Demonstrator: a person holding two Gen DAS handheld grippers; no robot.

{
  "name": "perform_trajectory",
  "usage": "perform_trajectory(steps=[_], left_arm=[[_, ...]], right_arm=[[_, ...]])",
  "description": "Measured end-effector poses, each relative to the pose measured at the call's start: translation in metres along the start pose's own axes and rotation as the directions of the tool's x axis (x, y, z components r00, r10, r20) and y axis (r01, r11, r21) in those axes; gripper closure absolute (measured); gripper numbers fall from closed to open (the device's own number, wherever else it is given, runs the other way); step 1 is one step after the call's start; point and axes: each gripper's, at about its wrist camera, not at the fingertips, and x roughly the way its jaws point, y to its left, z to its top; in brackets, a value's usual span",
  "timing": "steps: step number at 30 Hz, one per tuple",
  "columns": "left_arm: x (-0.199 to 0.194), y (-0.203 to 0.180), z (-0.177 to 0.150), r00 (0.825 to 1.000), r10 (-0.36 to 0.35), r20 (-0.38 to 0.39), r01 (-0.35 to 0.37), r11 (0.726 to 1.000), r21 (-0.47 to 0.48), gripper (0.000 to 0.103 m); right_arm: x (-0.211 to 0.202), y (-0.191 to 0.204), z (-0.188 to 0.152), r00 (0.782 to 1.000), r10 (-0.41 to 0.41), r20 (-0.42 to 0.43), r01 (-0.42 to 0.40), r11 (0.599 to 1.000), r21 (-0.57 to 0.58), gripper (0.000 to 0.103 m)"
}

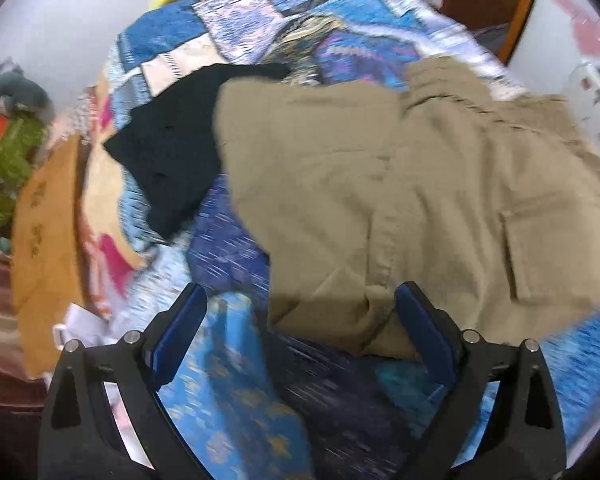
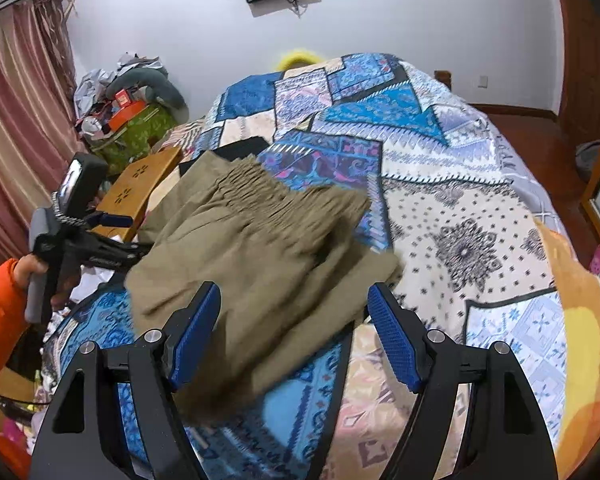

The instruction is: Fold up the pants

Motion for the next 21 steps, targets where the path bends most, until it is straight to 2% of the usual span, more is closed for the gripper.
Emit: perform_trajectory(steps=[1, 4, 7, 12, 15, 17, 19, 21], left_arm=[[-0.003, -0.004, -0.003, 1.0, -0.016, 0.011, 0.016, 1.0, -0.003, 0.006], [-0.012, -0.019, -0.009, 0.996, 0.031, 0.085, -0.033, 0.999, 0.03, 0.007], [-0.012, -0.017, -0.012, 0.993, 0.051, 0.107, -0.053, 0.998, 0.015, 0.006], [-0.011, 0.008, -0.02, 0.992, 0.065, 0.11, -0.062, 0.998, -0.029, 0.007], [-0.006, 0.022, -0.028, 0.984, 0.153, 0.087, -0.15, 0.988, -0.043, 0.01], [-0.001, 0.035, -0.032, 0.985, 0.162, 0.06, -0.157, 0.985, -0.069, 0.012], [-0.001, 0.045, -0.031, 0.982, 0.185, 0.043, -0.181, 0.98, -0.079, 0.021], [-0.01, 0.052, -0.027, 0.98, 0.187, 0.065, -0.181, 0.979, -0.095, 0.021]], right_arm=[[0.002, 0.002, -0.002, 1.0, -0.007, -0.006, 0.007, 1.0, -0.01, 0.03], [0.011, -0.001, -0.007, 0.998, -0.055, -0.016, 0.054, 0.998, -0.045, 0.03], [0.019, -0.011, -0.011, 0.997, -0.062, -0.043, 0.061, 0.998, -0.027, 0.03], [0.024, -0.03, -0.012, 0.997, -0.075, -0.031, 0.076, 0.997, 0.015, 0.032], [0.029, -0.039, -0.011, 0.997, -0.067, -0.04, 0.069, 0.997, 0.042, 0.032], [0.03, -0.042, -0.009, 0.996, -0.077, -0.041, 0.078, 0.996, 0.039, 0.032], [0.03, -0.044, -0.007, 0.996, -0.079, -0.046, 0.081, 0.996, 0.041, 0.033], [0.027, -0.044, -0.003, 0.995, -0.089, -0.048, 0.09, 0.995, 0.034, 0.037]])
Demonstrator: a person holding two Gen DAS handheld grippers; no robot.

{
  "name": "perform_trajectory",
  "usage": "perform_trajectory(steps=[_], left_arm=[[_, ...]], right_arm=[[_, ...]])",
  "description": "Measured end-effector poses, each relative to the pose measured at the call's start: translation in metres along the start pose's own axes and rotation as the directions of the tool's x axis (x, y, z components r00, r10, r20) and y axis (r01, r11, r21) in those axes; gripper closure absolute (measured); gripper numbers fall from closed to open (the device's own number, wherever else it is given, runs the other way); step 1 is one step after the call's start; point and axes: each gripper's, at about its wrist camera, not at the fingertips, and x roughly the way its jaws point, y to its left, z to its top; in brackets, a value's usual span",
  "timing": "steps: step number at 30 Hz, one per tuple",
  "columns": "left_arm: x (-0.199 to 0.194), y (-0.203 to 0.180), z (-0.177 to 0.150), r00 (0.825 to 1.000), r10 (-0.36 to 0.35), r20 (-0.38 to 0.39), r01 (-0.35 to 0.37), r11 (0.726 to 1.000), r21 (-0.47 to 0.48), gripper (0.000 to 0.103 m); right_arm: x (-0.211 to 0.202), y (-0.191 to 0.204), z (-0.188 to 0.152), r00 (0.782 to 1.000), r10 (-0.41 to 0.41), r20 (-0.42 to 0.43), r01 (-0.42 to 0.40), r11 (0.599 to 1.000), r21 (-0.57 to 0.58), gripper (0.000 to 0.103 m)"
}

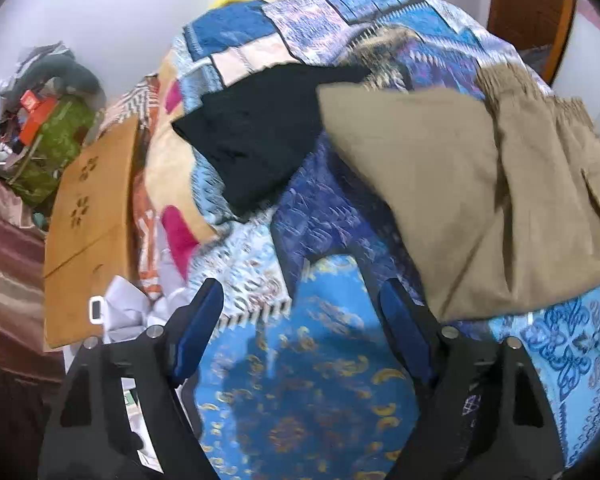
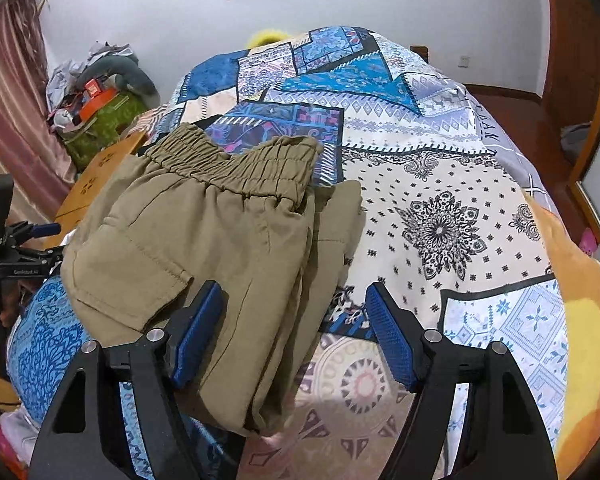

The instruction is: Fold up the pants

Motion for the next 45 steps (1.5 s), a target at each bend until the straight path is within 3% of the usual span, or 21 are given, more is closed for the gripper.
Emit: perform_trajectory(steps=[4, 8, 11, 13, 15, 18, 20, 21, 26, 30, 32, 34, 35, 36, 38, 42, 45], left_arm=[[-0.026, 0.003, 0.024, 0.99, -0.101, 0.099, 0.105, 0.994, -0.039, 0.021], [-0.051, -0.022, 0.055, 0.956, -0.199, 0.214, 0.202, 0.979, 0.008, 0.023], [-0.057, -0.05, 0.072, 0.934, -0.267, 0.236, 0.257, 0.964, 0.076, 0.047], [-0.054, -0.075, 0.081, 0.918, -0.332, 0.216, 0.31, 0.942, 0.127, 0.069], [-0.047, -0.095, 0.085, 0.911, -0.366, 0.189, 0.337, 0.926, 0.17, 0.076], [-0.027, -0.12, 0.083, 0.918, -0.375, 0.131, 0.342, 0.914, 0.217, 0.076], [-0.004, -0.131, 0.077, 0.941, -0.333, 0.06, 0.312, 0.923, 0.226, 0.076], [0.003, -0.132, 0.075, 0.945, -0.326, 0.041, 0.309, 0.925, 0.22, 0.076], [0.001, -0.113, 0.071, 0.93, -0.365, 0.05, 0.353, 0.922, 0.16, 0.076], [-0.004, -0.093, 0.064, 0.936, -0.343, 0.074, 0.331, 0.933, 0.138, 0.071], [-0.006, -0.081, 0.059, 0.951, -0.299, 0.084, 0.288, 0.95, 0.122, 0.07], [-0.005, -0.065, 0.056, 0.947, -0.311, 0.085, 0.303, 0.948, 0.094, 0.059], [-0.004, -0.057, 0.054, 0.947, -0.311, 0.084, 0.305, 0.949, 0.078, 0.059], [-0.001, -0.051, 0.051, 0.962, -0.261, 0.08, 0.256, 0.964, 0.067, 0.059], [0.008, -0.038, 0.045, 0.982, -0.176, 0.065, 0.173, 0.983, 0.055, 0.059], [0.029, -0.01, 0.031, 0.988, -0.155, 0.002, 0.155, 0.988, -0.027, 0.059], [0.029, 0.006, 0.026, 0.99, -0.138, 0.006, 0.138, 0.987, -0.081, 0.059]], right_arm=[[-0.011, 0.002, 0.013, 1.0, -0.008, 0.026, 0.008, 1.0, -0.025, 0.047], [-0.019, 0.013, 0.03, 0.997, 0.043, 0.072, -0.04, 0.998, -0.05, 0.058], [-0.016, 0.024, 0.041, 0.992, 0.1, 0.079, -0.095, 0.993, -0.071, 0.068], [-0.01, 0.035, 0.045, 0.989, 0.132, 0.067, -0.125, 0.988, -0.09, 0.071], [0.001, 0.045, 0.047, 0.988, 0.152, 0.038, -0.147, 0.982, -0.117, 0.074], [0.021, 0.054, 0.044, 0.989, 0.144, -0.021, -0.145, 0.978, -0.153, 0.076], [0.033, 0.053, 0.04, 0.99, 0.125, -0.06, -0.133, 0.98, -0.15, 0.078], [0.036, 0.049, 0.039, 0.99, 0.123, -0.072, -0.132, 0.983, -0.132, 0.079], [0.03, 0.027, 0.035, 0.994, 0.087, -0.07, -0.091, 0.994, -0.064, 0.081], [0.015, 0.012, 0.028, 0.993, 0.099, -0.069, -0.102, 0.994, -0.03, 0.084], [0.008, 0.009, 0.026, 0.995, 0.077, -0.058, -0.079, 0.996, -0.037, 0.084], [0.003, 0.007, 0.024, 0.998, 0.045, -0.048, -0.047, 0.998, -0.047, 0.084], [0.002, 0.005, 0.023, 0.998, 0.04, -0.048, -0.042, 0.998, -0.045, 0.084], [0.002, 0.002, 0.022, 0.998, 0.031, -0.05, -0.033, 0.999, -0.038, 0.083], [0.006, -0.004, 0.019, 0.998, -0.004, -0.061, 0.002, 1.0, -0.019, 0.077], [0.004, -0.016, 0.01, 0.998, -0.006, -0.061, 0.007, 1.0, 0.028, 0.066], [-0.003, -0.021, 0.01, 0.999, -0.014, -0.049, 0.017, 0.999, 0.05, 0.06]])
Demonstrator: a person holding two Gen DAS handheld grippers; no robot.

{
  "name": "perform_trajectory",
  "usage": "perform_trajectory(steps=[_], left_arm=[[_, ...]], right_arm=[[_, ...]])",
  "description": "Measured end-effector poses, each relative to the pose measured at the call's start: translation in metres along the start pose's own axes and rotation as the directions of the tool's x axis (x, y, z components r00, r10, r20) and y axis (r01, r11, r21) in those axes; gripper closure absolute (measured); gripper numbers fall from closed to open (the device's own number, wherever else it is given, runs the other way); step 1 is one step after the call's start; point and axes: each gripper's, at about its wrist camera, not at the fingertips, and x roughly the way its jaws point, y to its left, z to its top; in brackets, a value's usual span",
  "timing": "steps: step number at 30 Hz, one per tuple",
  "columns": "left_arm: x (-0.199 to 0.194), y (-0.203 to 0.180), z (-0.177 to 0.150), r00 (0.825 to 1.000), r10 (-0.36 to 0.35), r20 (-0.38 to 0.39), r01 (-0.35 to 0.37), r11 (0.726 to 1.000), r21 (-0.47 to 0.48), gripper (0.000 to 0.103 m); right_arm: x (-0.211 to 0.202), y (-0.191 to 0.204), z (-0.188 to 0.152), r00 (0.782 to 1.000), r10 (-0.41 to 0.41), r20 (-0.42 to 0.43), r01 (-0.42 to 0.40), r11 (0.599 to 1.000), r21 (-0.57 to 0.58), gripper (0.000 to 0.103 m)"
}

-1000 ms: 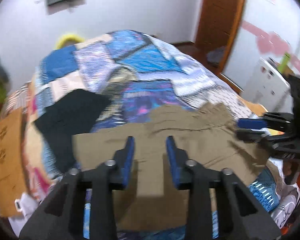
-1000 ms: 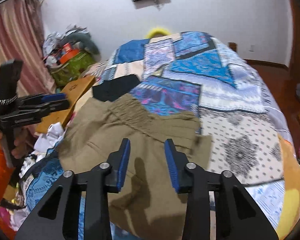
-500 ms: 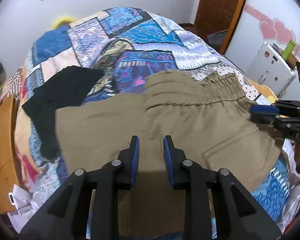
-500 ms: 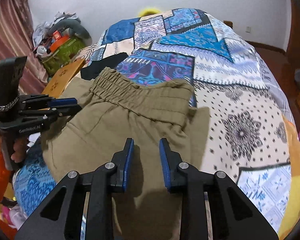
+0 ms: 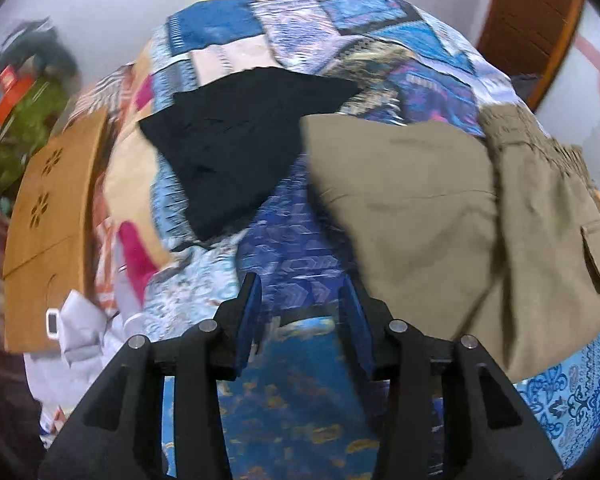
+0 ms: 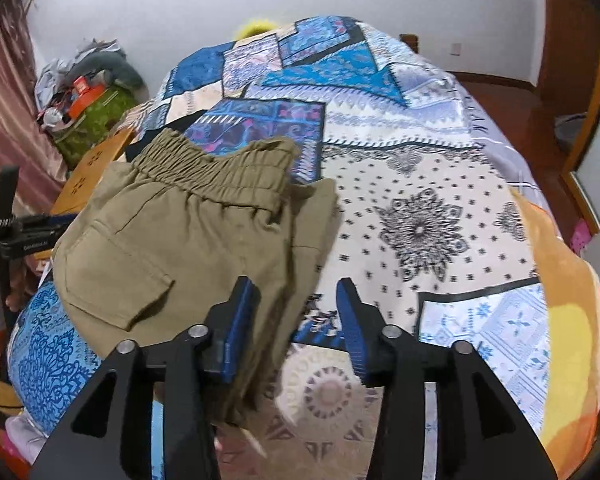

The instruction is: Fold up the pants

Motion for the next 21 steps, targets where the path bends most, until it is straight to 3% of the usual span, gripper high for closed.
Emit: perform_trajectory(steps=[3, 5, 8, 11, 17, 21], left_arm=[[-0.014, 0.008, 0.004, 0.998, -0.054, 0.027, 0.055, 0.997, -0.049, 0.059], [-0.022, 0.006, 0.011, 0.993, -0.098, 0.059, 0.101, 0.993, -0.061, 0.055], [-0.024, -0.002, 0.022, 0.987, -0.14, 0.084, 0.145, 0.988, -0.059, 0.037], [-0.008, -0.014, 0.032, 0.979, -0.197, 0.056, 0.2, 0.978, -0.057, 0.034], [0.024, -0.03, 0.038, 0.969, -0.245, -0.031, 0.242, 0.967, -0.084, 0.034], [0.029, -0.034, 0.043, 0.962, -0.27, -0.034, 0.265, 0.958, -0.107, 0.034]], right_arm=[[-0.008, -0.004, 0.005, 1.0, -0.012, 0.015, 0.012, 0.999, 0.041, 0.049], [-0.013, -0.005, 0.008, 0.999, -0.006, 0.037, 0.004, 0.998, 0.06, 0.035], [-0.017, -0.003, 0.012, 0.997, 0.023, 0.068, -0.028, 0.996, 0.082, 0.025], [-0.005, -0.001, 0.015, 0.997, 0.059, 0.043, -0.063, 0.993, 0.095, 0.023], [0.037, -0.007, 0.014, 0.99, 0.118, -0.076, -0.105, 0.982, 0.155, 0.023], [0.045, -0.006, 0.014, 0.983, 0.167, -0.079, -0.152, 0.974, 0.17, 0.02]])
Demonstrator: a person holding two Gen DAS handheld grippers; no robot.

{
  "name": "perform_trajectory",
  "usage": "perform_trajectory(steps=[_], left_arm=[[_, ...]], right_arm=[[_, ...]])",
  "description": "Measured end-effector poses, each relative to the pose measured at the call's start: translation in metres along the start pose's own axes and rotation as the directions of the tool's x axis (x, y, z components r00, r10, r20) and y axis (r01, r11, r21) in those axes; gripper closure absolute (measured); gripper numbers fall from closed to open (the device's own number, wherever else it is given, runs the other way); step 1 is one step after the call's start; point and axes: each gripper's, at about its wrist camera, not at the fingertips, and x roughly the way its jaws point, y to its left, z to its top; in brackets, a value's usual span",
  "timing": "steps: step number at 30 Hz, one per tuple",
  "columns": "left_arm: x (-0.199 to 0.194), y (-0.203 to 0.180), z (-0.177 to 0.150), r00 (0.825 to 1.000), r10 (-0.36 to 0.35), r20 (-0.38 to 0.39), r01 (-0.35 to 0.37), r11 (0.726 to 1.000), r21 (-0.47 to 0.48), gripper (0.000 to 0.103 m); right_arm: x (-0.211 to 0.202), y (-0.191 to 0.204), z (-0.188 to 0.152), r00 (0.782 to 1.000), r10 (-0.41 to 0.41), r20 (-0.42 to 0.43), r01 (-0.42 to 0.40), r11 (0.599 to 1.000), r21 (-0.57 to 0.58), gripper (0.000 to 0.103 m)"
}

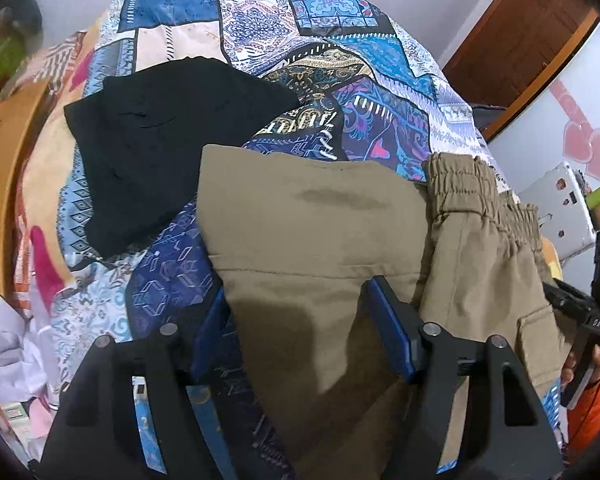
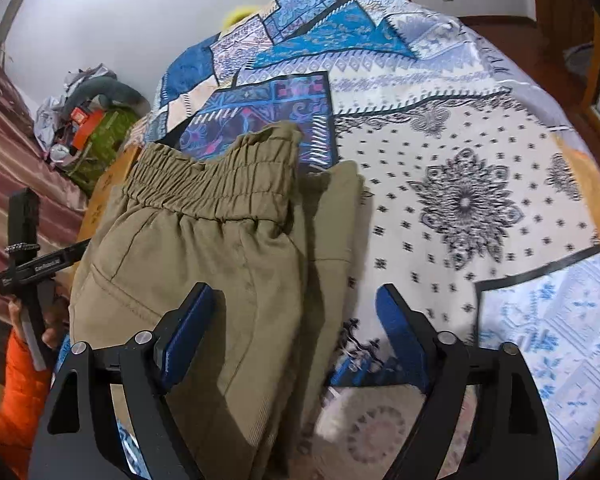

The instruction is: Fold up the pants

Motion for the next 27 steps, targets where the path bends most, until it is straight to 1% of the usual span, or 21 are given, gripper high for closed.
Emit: perform_trajectory(steps=[2, 3, 4, 5, 6, 7, 8, 9, 11, 12, 14, 16, 18, 20, 24, 27], left_arm=[[0.001, 0.0, 0.002, 1.0, -0.018, 0.003, 0.018, 1.0, -0.002, 0.041], [0.001, -0.001, 0.003, 1.0, -0.022, 0.006, 0.022, 1.0, 0.004, 0.048], [0.0, -0.003, 0.004, 1.0, -0.022, 0.011, 0.021, 1.0, 0.012, 0.057], [-0.001, -0.006, 0.004, 1.0, -0.017, 0.019, 0.017, 1.0, 0.021, 0.062], [-0.002, -0.009, 0.004, 1.0, -0.006, 0.027, 0.006, 0.999, 0.034, 0.072], [-0.002, -0.012, 0.005, 0.999, 0.004, 0.034, -0.005, 0.999, 0.044, 0.077], [-0.002, -0.017, 0.005, 0.999, 0.026, 0.046, -0.029, 0.998, 0.056, 0.08], [-0.003, -0.019, 0.005, 0.997, 0.05, 0.055, -0.053, 0.996, 0.066, 0.086], [-0.003, -0.024, 0.007, 0.994, 0.087, 0.069, -0.093, 0.992, 0.085, 0.091], [-0.005, -0.026, 0.008, 0.991, 0.108, 0.085, -0.116, 0.989, 0.095, 0.096], [-0.012, -0.029, 0.011, 0.985, 0.127, 0.117, -0.139, 0.984, 0.109, 0.096], [-0.022, -0.03, 0.014, 0.98, 0.127, 0.152, -0.145, 0.983, 0.116, 0.097], [-0.033, -0.03, 0.019, 0.978, 0.1, 0.182, -0.124, 0.984, 0.125, 0.097], [-0.042, -0.031, 0.023, 0.975, 0.089, 0.205, -0.119, 0.983, 0.137, 0.098], [-0.061, -0.032, 0.033, 0.962, 0.102, 0.255, -0.145, 0.977, 0.156, 0.099], [-0.075, -0.027, 0.043, 0.947, 0.12, 0.297, -0.172, 0.973, 0.155, 0.1]], right_arm=[[0.001, 0.0, 0.003, 1.0, 0.015, -0.001, -0.015, 1.0, 0.006, 0.025], [0.001, 0.0, 0.004, 1.0, 0.024, 0.006, -0.024, 1.0, 0.009, 0.028], [0.001, 0.0, 0.004, 0.999, 0.03, 0.015, -0.03, 0.999, 0.013, 0.035], [0.001, 0.0, 0.005, 0.999, 0.031, 0.021, -0.031, 0.999, 0.02, 0.039], [0.002, 0.0, 0.005, 0.999, 0.03, 0.023, -0.03, 0.999, 0.02, 0.041], [0.002, 0.001, 0.006, 0.999, 0.03, 0.026, -0.03, 0.999, 0.019, 0.045], [0.001, 0.002, 0.007, 0.999, 0.031, 0.029, -0.031, 0.999, 0.017, 0.052], [0.002, 0.002, 0.008, 0.999, 0.03, 0.031, -0.031, 0.999, 0.016, 0.056], [0.002, 0.002, 0.011, 0.999, 0.045, 0.03, -0.046, 0.999, 0.02, 0.072], [0.002, 0.003, 0.013, 0.998, 0.047, 0.029, -0.048, 0.999, 0.018, 0.075], [0.001, 0.007, 0.018, 0.999, 0.043, 0.03, -0.042, 0.999, -0.012, 0.084], [-0.005, 0.013, 0.022, 0.998, 0.035, 0.048, -0.033, 0.999, -0.042, 0.089], [-0.01, 0.02, 0.029, 0.997, 0.03, 0.073, -0.025, 0.997, -0.071, 0.091], [-0.015, 0.026, 0.038, 0.995, 0.03, 0.097, -0.02, 0.995, -0.096, 0.091], [-0.018, 0.043, 0.057, 0.991, 0.044, 0.128, -0.025, 0.99, -0.142, 0.092], [-0.019, 0.061, 0.074, 0.986, 0.048, 0.158, -0.016, 0.98, -0.2, 0.092]])
